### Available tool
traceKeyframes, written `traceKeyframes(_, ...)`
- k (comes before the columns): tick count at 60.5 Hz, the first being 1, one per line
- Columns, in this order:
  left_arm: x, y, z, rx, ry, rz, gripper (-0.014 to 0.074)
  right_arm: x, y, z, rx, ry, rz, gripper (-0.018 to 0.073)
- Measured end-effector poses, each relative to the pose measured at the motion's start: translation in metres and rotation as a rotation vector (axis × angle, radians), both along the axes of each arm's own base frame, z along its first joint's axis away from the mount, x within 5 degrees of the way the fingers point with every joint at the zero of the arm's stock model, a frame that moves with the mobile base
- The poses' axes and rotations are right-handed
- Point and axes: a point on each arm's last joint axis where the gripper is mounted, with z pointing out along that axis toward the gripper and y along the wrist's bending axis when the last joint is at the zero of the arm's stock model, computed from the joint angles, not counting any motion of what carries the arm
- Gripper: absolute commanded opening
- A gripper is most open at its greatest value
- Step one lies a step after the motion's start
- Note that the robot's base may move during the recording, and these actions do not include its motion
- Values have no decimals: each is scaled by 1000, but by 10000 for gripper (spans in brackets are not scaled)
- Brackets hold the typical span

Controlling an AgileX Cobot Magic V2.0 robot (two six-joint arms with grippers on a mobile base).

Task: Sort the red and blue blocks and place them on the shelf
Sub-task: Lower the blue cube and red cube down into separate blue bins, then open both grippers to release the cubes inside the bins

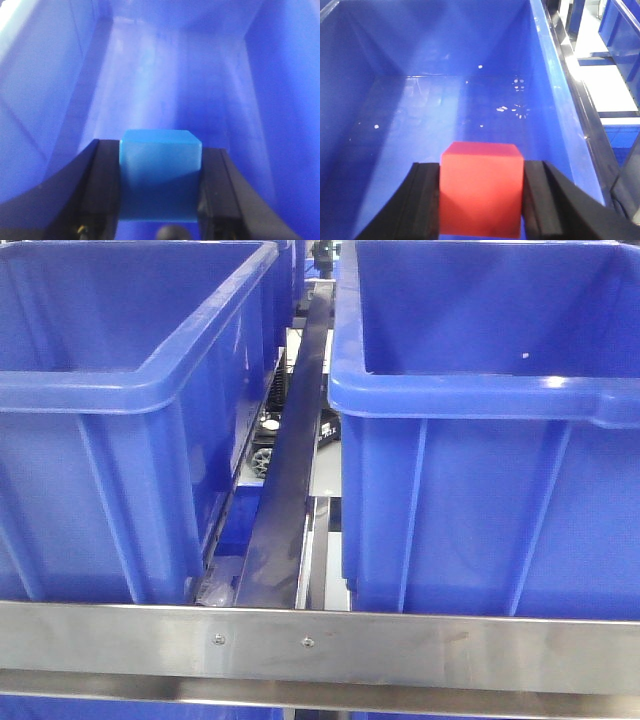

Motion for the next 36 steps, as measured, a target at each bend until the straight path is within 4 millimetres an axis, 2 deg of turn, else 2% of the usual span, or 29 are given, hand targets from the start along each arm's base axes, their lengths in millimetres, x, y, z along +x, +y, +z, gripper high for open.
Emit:
traceKeyframes(4, 1, -1, 1, -3, -11, -3, 225, 3, 0, -2, 0, 13, 0, 591)
traceKeyframes(12, 3, -1, 2, -7, -31, -9, 377, 8, 0, -8, 0, 44, 0, 592)
traceKeyframes(16, 4, -2, 2, -9, -40, -12, 425, 10, 0, -10, 0, 56, 0, 592)
traceKeyframes(36, 15, -4, -7, -4, -5, -17, 442, 14, 0, -9, 0, 27, 3, 592)
